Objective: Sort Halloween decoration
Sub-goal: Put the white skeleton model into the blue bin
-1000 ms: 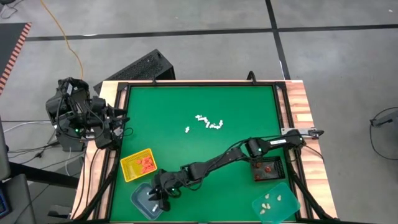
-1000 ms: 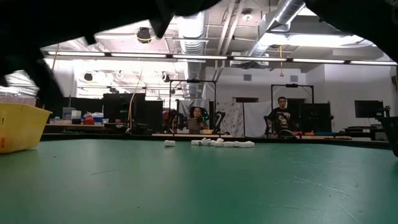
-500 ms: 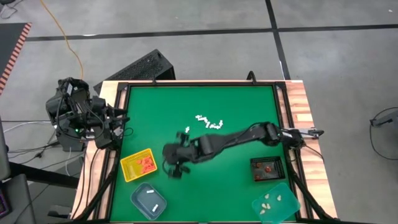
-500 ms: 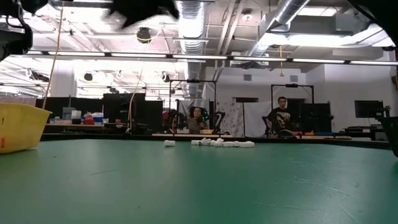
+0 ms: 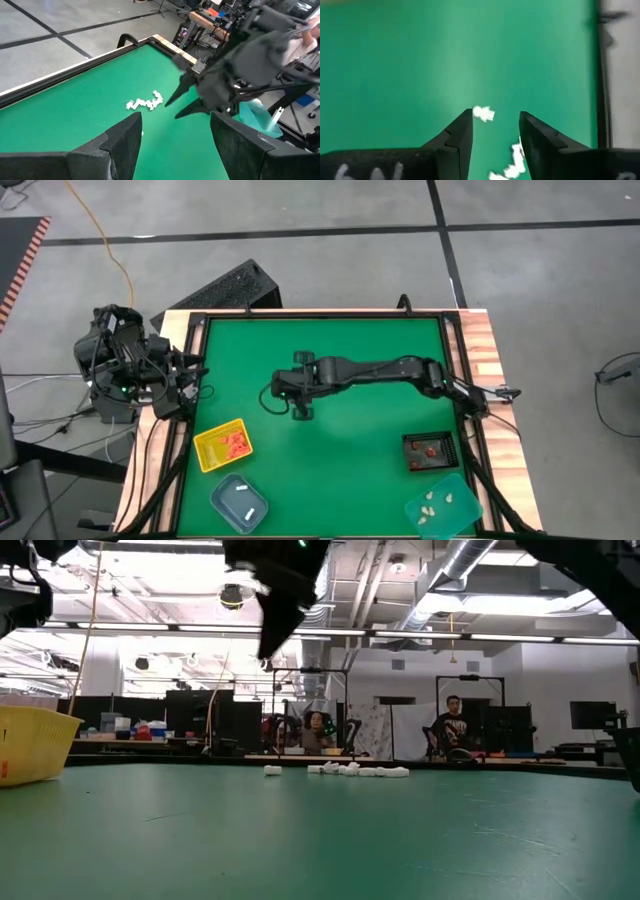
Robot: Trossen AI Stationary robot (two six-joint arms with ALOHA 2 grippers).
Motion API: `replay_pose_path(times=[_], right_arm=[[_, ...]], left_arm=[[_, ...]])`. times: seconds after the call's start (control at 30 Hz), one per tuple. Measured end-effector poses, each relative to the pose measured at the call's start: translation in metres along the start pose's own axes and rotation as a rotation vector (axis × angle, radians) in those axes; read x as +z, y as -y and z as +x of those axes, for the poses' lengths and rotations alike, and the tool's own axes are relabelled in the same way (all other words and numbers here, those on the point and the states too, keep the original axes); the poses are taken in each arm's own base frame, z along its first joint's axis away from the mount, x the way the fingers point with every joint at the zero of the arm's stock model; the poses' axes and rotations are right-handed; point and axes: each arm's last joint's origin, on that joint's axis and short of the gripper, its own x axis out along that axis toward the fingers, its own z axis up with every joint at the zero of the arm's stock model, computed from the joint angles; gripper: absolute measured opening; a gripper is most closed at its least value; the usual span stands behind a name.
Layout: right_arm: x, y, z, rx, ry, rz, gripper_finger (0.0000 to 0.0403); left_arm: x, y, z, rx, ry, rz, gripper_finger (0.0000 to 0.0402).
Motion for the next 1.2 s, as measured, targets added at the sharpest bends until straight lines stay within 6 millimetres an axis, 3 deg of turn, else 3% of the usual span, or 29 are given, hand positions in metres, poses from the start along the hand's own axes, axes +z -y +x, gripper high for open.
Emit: replay_pose_path(times=[0.2,0.37,0.63,0.87,1.0,1.2], right_arm=[[-0.005,0.016,0.021,0.162,-0.007,-0.273,0.0153],[-0.014,0.024,0.063,0.222,-0.080,-0.343,0.0154],[-0.032,0.022,0.125,0.275,-0.199,-0.470,0.0150],[-0.033,0.040,0.135,0.229,-0.175,-0.473,0.0138],[-0.034,0.047,0.136,0.292,-0.133,-0.485,0.0137],[-0.035,0.032,0.144,0.333,-0.128,-0.579,0.0138]], left_arm=[[0.000,0.000,0.000,0.001,0.003,0.034,0.0226],[0.001,0.000,0.000,0.006,0.023,0.046,0.0226],[0.001,-0.001,0.000,0.009,0.023,0.054,0.0226],[0.000,-0.002,0.000,0.013,0.023,0.057,0.0226],[0.000,-0.002,0.000,0.015,0.024,0.071,0.0226],[0.000,-0.004,0.000,0.023,0.023,0.088,0.0226]])
